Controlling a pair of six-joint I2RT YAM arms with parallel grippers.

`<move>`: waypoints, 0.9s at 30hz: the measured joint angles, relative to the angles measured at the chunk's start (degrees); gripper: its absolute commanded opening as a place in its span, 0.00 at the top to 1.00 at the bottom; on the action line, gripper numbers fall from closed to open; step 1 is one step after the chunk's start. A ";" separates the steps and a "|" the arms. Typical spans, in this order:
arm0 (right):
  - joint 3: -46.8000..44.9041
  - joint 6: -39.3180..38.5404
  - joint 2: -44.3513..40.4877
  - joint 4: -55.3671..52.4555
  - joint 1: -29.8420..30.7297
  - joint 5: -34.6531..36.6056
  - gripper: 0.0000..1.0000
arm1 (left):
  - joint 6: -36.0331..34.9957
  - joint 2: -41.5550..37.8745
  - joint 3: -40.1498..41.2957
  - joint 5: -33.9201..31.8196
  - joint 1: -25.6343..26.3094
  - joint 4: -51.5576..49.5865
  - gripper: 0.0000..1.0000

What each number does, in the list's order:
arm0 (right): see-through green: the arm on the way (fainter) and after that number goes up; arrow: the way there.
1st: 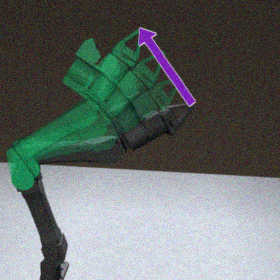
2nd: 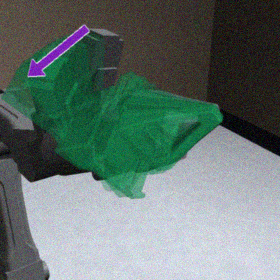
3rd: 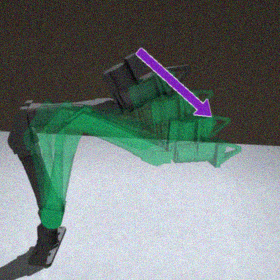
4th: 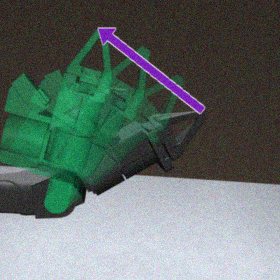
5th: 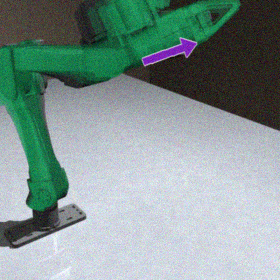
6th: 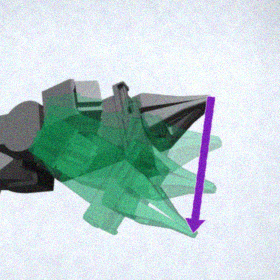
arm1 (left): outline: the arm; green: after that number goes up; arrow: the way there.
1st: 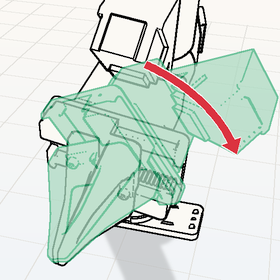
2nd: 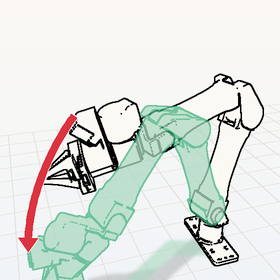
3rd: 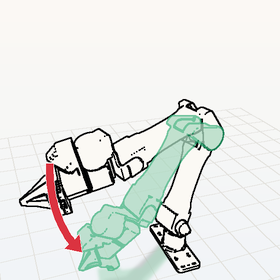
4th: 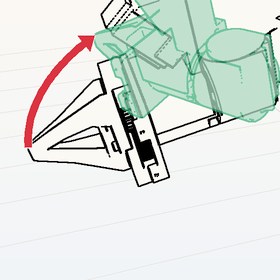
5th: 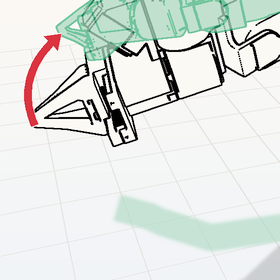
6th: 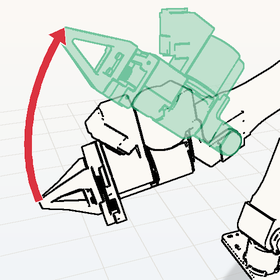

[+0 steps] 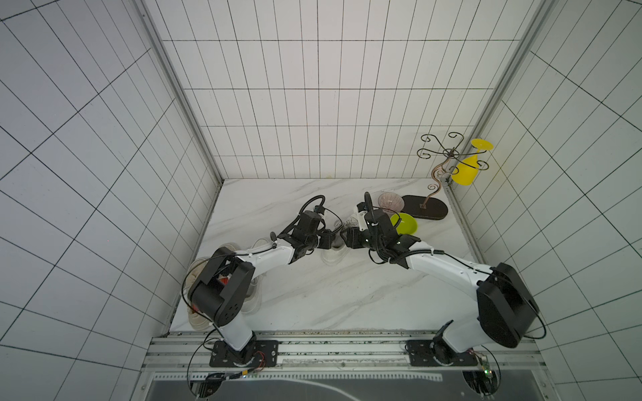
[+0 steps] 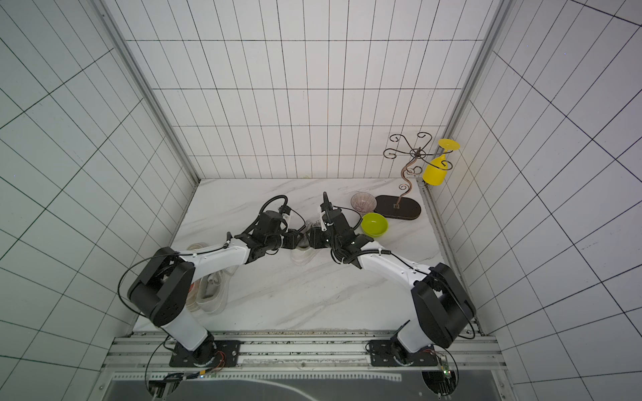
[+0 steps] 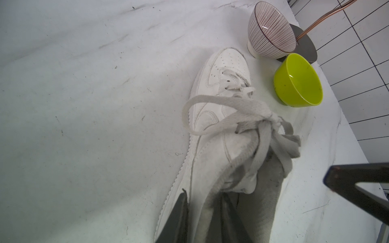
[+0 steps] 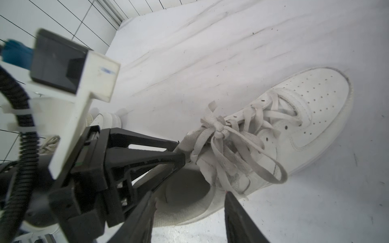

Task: Remove the insole from the shoe
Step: Pick up the shoe from the center of the board.

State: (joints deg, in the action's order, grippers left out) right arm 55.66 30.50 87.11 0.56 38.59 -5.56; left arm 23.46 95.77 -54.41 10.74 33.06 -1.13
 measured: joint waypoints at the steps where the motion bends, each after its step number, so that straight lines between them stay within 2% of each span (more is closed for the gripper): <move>1: 0.00 0.72 0.52 0.17 0.09 -0.17 0.49 | 0.07 0.00 0.00 0.00 0.00 0.00 0.74; 8: 0.00 5.16 2.84 2.60 0.09 -1.05 0.66 | 0.70 0.00 0.00 0.22 0.17 0.07 0.74; 13: 0.02 6.36 3.54 3.72 0.09 -0.39 0.73 | 1.01 0.11 0.00 0.83 0.46 0.28 0.73; 27: 1.31 7.63 7.74 5.35 0.15 2.08 0.75 | 1.14 0.11 0.00 0.96 0.50 0.33 0.72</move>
State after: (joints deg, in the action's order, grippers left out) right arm 56.97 38.13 94.85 5.91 38.74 -3.49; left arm 24.60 95.88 -54.41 11.70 33.56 -0.80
